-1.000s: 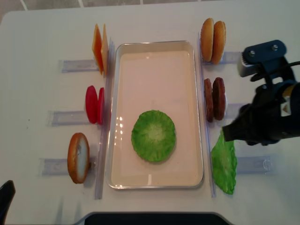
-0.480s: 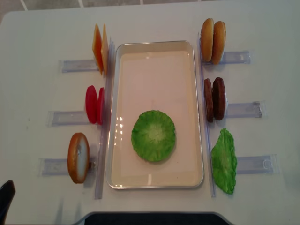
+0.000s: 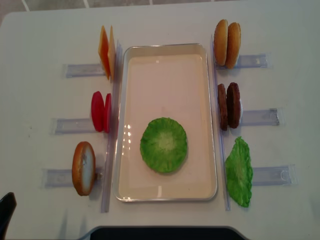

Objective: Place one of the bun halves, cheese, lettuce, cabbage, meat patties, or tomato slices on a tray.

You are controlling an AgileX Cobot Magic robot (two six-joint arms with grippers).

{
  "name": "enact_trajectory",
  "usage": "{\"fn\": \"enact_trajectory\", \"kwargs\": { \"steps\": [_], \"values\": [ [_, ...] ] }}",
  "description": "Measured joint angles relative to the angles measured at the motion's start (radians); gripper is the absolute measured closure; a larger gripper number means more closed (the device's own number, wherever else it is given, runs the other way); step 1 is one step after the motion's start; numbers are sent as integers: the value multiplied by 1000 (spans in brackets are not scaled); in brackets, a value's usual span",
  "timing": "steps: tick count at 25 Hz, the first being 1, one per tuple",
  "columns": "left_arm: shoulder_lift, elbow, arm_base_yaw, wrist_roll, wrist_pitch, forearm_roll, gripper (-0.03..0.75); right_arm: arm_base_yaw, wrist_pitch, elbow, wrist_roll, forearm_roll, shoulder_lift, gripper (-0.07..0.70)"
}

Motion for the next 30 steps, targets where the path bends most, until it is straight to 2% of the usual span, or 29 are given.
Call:
{"fn": "enact_trajectory", "kwargs": {
  "steps": [5,8,12,15,19,23,30],
  "values": [
    [0,0,0,0,0,0,325,0,-1,52,-27,7,-110,393],
    [0,0,0,0,0,0,325,0,-2,157,-67,26,-203,393],
    [0,0,0,0,0,0,325,0,-56,286,-178,111,-353,393],
    [0,0,0,0,0,0,325,0,-74,298,-244,156,-449,393],
    [0,0,0,0,0,0,325,0,-83,299,-251,160,-535,393],
    [0,0,0,0,0,0,325,-6,-85,299,-236,152,-540,393],
    [0,0,0,-1,0,1,325,-107,-85,300,-203,125,-541,393]
  ]
}}
